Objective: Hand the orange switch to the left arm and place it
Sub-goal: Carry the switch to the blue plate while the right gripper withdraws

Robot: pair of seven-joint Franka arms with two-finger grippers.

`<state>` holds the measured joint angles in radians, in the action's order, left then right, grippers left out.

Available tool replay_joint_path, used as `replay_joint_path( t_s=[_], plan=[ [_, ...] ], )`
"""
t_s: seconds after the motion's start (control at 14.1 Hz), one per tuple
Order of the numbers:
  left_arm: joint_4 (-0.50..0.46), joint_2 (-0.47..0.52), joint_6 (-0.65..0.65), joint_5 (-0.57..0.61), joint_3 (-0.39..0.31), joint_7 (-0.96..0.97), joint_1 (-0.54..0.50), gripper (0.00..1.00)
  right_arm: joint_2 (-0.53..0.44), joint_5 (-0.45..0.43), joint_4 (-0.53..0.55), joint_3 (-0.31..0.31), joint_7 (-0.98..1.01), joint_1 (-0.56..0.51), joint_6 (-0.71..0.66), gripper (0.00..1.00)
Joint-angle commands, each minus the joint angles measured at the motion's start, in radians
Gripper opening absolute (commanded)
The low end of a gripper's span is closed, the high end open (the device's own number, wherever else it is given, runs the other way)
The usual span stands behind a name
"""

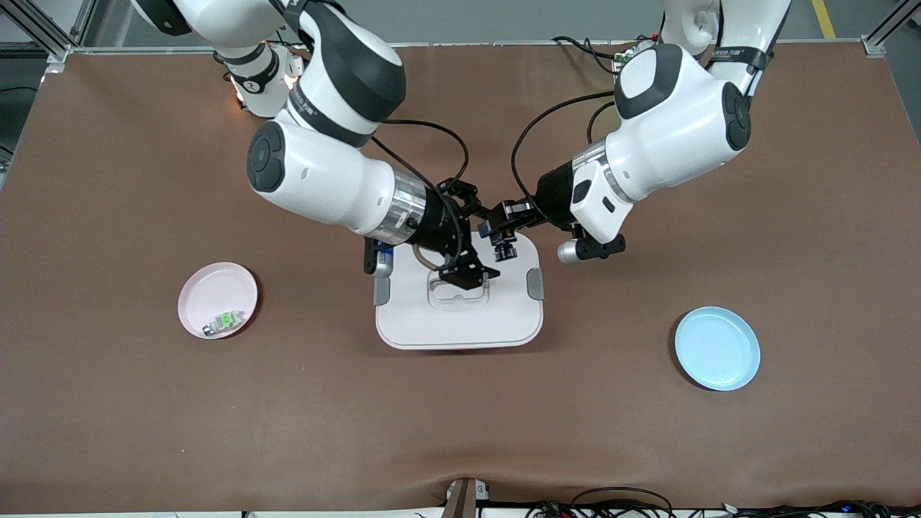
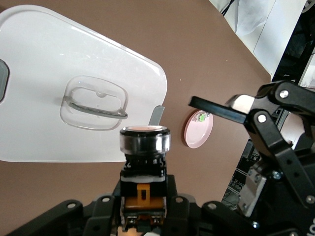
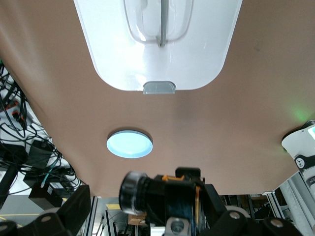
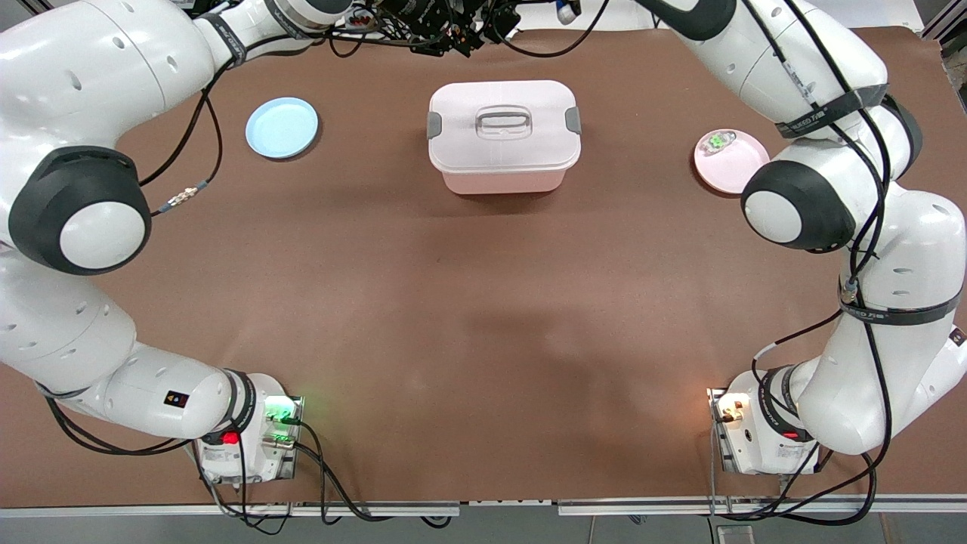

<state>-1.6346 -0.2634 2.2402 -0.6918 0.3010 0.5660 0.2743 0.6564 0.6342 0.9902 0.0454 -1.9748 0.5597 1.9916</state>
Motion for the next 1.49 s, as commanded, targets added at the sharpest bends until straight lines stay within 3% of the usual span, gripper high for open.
replay_joint_path(
  t_s=[0.0, 0.21, 0.57, 0.85, 1.07, 1.14, 1.28, 1.42],
  plan=[
    [0.013, 0.001, -0.001, -0.002, -0.002, 0.015, -0.004, 0.00, 0.014, 0.009, -0.036, 0.013, 0.051, -0.043, -0.066, 1.00],
    [0.007, 0.010, -0.011, 0.043, -0.008, 0.035, -0.017, 0.00, 0.009, 0.009, -0.042, 0.037, 0.161, -0.111, -0.178, 1.00],
    [0.012, 0.044, -0.123, 0.288, -0.009, 0.213, -0.096, 0.00, -0.015, -0.002, -0.041, 0.034, 0.503, -0.199, -0.378, 1.00],
    [0.013, 0.079, -0.258, 0.362, -0.009, 0.242, -0.187, 0.00, -0.049, -0.005, -0.041, 0.030, 0.652, -0.283, -0.476, 1.00],
    [0.013, 0.089, -0.312, 0.391, -0.011, 0.310, -0.257, 0.00, -0.067, -0.019, -0.041, 0.028, 0.883, -0.362, -0.577, 1.00],
    [0.013, 0.089, -0.317, 0.405, -0.011, 0.328, -0.280, 0.00, -0.081, -0.065, -0.041, 0.028, 0.972, -0.374, -0.603, 1.00],
    [0.013, 0.087, -0.317, 0.431, -0.011, 0.400, -0.320, 0.00, -0.101, -0.245, -0.039, 0.040, 1.187, -0.366, -0.611, 1.00],
    [0.013, 0.085, -0.317, 0.455, -0.013, 0.536, -0.374, 0.00, -0.113, -0.287, -0.038, 0.030, 1.422, -0.373, -0.613, 1.00]
  ],
)
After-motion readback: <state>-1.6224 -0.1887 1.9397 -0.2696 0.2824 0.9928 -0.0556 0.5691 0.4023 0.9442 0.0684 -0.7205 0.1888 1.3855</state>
